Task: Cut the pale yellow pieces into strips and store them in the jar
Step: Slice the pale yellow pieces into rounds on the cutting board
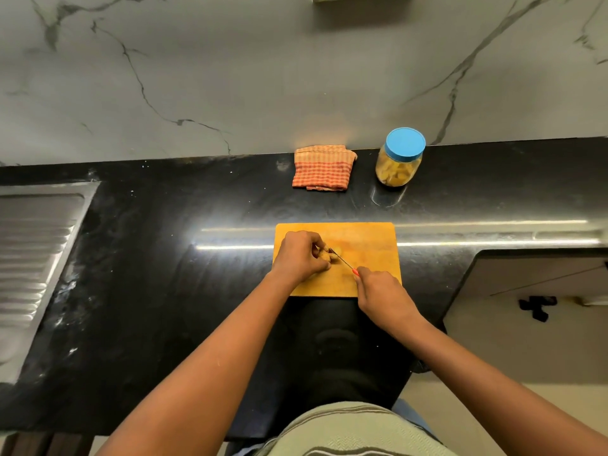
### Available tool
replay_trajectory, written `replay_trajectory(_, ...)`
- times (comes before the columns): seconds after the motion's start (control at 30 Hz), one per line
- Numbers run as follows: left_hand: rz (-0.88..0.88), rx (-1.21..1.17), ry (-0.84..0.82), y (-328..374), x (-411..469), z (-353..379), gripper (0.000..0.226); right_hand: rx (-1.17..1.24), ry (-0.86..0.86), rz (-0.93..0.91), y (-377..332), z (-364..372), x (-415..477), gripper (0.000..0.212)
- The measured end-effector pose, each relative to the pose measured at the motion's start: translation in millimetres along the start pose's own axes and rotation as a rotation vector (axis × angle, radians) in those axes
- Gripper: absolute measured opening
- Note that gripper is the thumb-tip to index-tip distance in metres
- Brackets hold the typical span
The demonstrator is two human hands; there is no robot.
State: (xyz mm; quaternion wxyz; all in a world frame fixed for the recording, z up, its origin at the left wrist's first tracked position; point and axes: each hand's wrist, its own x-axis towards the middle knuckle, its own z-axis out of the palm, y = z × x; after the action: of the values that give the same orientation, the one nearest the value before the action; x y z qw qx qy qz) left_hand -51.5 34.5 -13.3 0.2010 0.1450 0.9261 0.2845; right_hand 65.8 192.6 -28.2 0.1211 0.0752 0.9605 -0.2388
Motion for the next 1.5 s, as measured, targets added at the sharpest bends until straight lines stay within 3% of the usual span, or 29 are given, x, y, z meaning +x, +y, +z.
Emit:
replay_trajectory(0.43,0.048,-0.002,-0.052,-7.1,-0.8,-7.3,0.046,0.118,0.164,0.073,9.3,-2.0,-14.3,0.031)
replay_trajectory(1.17,0.186,0.117,-0.071,-2.8,1.4,-7.4,0.042,0.184,0.182,0.013,-16.7,14.5,-15.8,0.037)
replay_trajectory(1.5,0.213,0.17,-0.077,2.0,2.0,-9.4,0.035,0.152,0.109,-0.01,-17.0,7.4,0.3,0.036)
